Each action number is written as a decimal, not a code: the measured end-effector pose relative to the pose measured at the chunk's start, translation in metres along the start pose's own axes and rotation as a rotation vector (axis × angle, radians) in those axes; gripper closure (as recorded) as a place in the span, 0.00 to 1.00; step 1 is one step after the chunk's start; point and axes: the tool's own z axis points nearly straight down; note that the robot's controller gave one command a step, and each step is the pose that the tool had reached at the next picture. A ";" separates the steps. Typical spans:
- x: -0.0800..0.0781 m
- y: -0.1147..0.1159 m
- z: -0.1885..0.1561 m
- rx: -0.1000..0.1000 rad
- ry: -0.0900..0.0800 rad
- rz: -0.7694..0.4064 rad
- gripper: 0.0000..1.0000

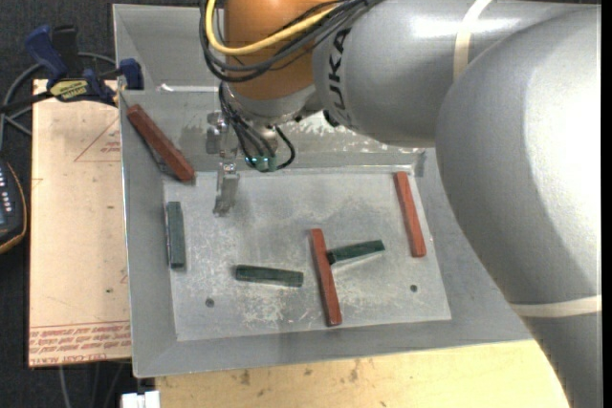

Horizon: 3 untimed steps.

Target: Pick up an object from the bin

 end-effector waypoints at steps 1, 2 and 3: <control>0.039 -0.067 0.014 0.003 -0.004 -0.131 0.00; 0.106 -0.094 0.114 0.001 0.004 -0.103 0.00; 0.102 -0.093 0.109 -0.001 -0.009 -0.102 1.00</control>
Offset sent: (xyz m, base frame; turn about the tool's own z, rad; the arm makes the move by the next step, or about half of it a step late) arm -0.0385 -0.0642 -0.0123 -0.1350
